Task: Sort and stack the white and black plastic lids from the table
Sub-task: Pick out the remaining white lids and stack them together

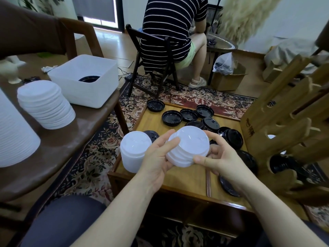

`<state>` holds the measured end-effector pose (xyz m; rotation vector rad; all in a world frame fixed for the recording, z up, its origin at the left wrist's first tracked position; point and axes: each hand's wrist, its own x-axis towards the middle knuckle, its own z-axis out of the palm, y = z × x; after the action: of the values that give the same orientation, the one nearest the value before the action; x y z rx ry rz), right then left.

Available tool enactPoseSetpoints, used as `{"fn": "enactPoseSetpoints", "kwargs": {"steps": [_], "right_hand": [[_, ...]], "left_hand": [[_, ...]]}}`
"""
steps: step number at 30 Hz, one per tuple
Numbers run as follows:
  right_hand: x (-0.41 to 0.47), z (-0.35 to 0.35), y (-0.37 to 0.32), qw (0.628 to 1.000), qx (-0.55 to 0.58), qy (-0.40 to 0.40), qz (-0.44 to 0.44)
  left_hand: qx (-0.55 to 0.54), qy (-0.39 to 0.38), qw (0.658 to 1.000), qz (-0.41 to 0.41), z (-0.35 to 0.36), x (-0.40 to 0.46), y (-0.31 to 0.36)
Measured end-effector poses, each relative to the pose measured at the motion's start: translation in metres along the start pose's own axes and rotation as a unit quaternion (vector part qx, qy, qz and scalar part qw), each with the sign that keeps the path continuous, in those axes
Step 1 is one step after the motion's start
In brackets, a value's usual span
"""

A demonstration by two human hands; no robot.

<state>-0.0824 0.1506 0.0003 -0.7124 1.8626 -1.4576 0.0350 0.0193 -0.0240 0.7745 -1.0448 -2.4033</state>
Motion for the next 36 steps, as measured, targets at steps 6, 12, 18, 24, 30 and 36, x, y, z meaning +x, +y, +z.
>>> {"fn": "enactPoseSetpoints", "kwargs": {"steps": [6, 12, 18, 24, 30, 36], "right_hand": [[-0.002, -0.001, 0.004, 0.991, -0.131, 0.010, -0.035], [-0.002, 0.005, 0.006, 0.992, -0.111, 0.014, -0.062], [-0.001, 0.007, 0.009, 0.990, -0.115, 0.013, -0.076], [0.000, 0.007, 0.012, 0.985, -0.147, -0.001, -0.087], [0.001, 0.004, 0.012, 0.979, -0.180, -0.006, -0.096], [0.004, 0.010, 0.009, 0.990, -0.122, 0.011, -0.075]], "left_hand": [[0.010, -0.020, 1.000, -0.003, 0.001, 0.000, -0.002], [0.004, -0.012, 1.000, -0.017, 0.003, 0.000, -0.001], [-0.023, -0.004, 0.999, -0.037, 0.003, 0.002, 0.001], [0.027, -0.028, 0.999, -0.005, 0.003, -0.002, -0.001], [0.024, -0.026, 0.999, 0.013, 0.003, 0.001, -0.003], [0.051, -0.005, 0.997, 0.051, 0.003, 0.000, 0.002]]}}
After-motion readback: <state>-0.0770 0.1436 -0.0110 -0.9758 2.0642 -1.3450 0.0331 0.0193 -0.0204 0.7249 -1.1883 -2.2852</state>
